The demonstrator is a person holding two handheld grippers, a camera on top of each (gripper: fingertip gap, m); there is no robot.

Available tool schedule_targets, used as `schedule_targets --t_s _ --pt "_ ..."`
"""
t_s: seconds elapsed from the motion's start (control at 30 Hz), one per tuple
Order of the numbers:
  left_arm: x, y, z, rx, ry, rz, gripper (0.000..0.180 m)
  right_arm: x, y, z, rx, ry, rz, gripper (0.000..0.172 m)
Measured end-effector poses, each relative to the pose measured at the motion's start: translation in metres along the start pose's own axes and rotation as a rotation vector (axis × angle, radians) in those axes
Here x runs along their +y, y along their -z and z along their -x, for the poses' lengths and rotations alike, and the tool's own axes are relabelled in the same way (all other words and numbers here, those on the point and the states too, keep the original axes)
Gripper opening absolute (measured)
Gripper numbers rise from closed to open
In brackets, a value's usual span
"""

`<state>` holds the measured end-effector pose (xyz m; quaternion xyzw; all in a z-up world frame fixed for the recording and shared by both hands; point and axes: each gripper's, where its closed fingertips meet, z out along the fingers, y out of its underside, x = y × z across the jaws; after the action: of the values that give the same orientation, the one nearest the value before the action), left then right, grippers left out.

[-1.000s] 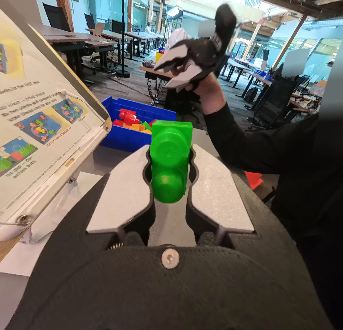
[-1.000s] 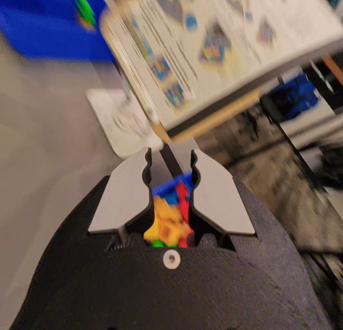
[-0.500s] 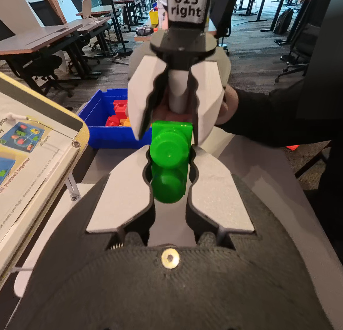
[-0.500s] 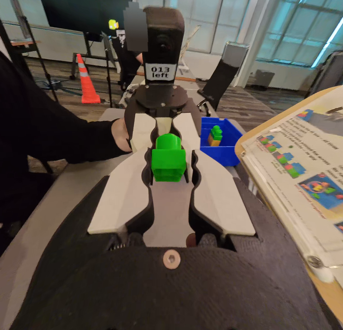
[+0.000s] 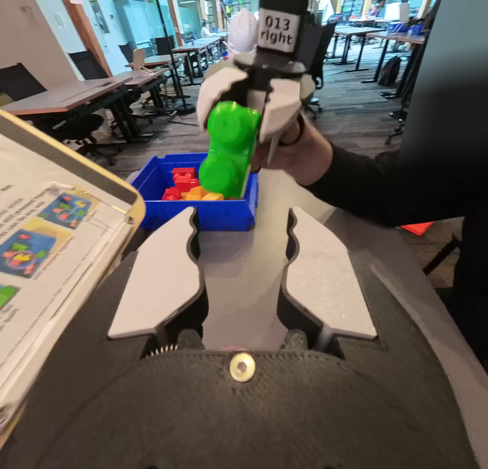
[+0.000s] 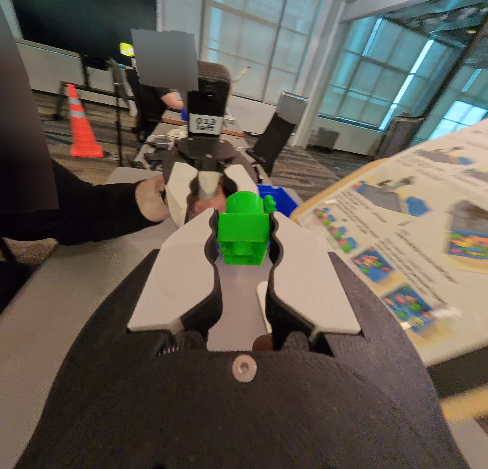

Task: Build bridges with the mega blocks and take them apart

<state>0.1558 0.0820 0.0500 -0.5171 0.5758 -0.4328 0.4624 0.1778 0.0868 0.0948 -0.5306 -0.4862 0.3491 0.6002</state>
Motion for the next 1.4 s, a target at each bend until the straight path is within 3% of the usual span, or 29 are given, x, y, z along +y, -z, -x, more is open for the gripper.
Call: schedule_targets --t_s 0.13,0.27,0.4,0.57,0.63,0.83,1.2,1.4 --pt "-0.003 0.024 0.017 -0.069 -0.028 0.001 0.031 0.009 0.056 -0.059 0.256 0.063 0.158 0.037" --pt "-0.009 0.046 0.030 -0.116 -0.021 -0.041 0.005 0.047 0.126 -0.122 0.494 0.006 0.335 0.036" --pt "-0.013 0.064 0.042 -0.180 -0.019 -0.059 0.000 0.111 0.183 -0.164 0.600 -0.207 0.488 0.036" --pt "-0.016 0.079 0.049 -0.223 -0.026 -0.069 0.000 0.170 0.211 -0.174 0.601 -0.431 0.604 0.037" --pt "-0.016 0.082 0.051 -0.234 -0.028 -0.063 0.000 0.183 0.218 -0.180 0.648 -0.460 0.648 0.055" --pt "-0.016 0.088 0.054 -0.249 -0.027 -0.058 0.003 0.168 0.217 -0.185 0.706 -0.399 0.640 0.060" --pt "-0.020 0.102 0.058 -0.294 -0.040 -0.064 0.003 0.120 0.197 -0.168 0.699 -0.247 0.597 0.051" --pt "-0.013 0.139 0.073 -0.449 -0.078 0.036 0.011 0.108 0.191 -0.162 0.699 -0.182 0.613 0.049"
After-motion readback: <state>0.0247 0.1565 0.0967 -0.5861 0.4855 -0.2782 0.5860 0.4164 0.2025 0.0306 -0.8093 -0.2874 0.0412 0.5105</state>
